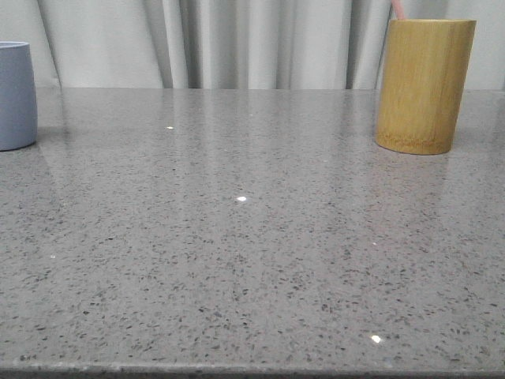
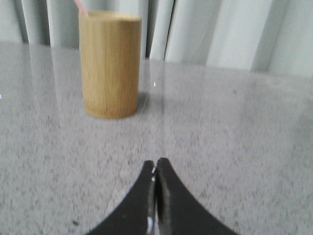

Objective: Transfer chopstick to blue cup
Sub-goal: 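Move the left gripper above the light blue cup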

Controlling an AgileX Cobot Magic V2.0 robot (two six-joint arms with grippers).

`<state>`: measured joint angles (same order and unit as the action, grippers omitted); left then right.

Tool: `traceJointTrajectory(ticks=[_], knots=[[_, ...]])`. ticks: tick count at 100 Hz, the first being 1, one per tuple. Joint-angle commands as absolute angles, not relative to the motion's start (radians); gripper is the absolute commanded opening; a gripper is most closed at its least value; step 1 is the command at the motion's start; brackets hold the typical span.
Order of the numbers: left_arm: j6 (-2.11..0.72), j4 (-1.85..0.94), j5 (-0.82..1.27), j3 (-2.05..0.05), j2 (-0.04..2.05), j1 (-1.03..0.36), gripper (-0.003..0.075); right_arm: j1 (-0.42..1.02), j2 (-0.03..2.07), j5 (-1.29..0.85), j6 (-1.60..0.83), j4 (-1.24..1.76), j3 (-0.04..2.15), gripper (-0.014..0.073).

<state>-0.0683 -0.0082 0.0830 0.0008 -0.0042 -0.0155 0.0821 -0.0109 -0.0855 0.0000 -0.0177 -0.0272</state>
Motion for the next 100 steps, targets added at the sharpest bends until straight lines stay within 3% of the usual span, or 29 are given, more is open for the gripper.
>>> traceJointTrajectory(ticks=[1, 28, 72, 87, 100], knots=[[-0.056, -0.051, 0.000, -0.009, -0.038, -0.024, -0.0019, 0.081, -0.031, 0.044, 0.000, -0.026, -0.013, -0.0067], [-0.056, -0.247, 0.146, -0.210, 0.078, -0.024, -0.0019, 0.081, 0.041, -0.152, 0.013, 0.044, 0.205, -0.0067], [-0.066, -0.234, 0.822, -0.874, 0.685, -0.024, -0.0019, 0.081, 0.488, -0.691, 0.013, 0.056, 0.751, -0.0067], [-0.068, -0.234, 0.954, -1.049, 0.844, -0.024, -0.0019, 0.081, 0.605, -0.843, 0.013, 0.056, 0.891, -0.0067], [-0.098, -0.234, 1.009, -1.130, 0.915, -0.024, -0.0019, 0.081, 0.643, -0.852, 0.013, 0.056, 0.928, -0.0067]])
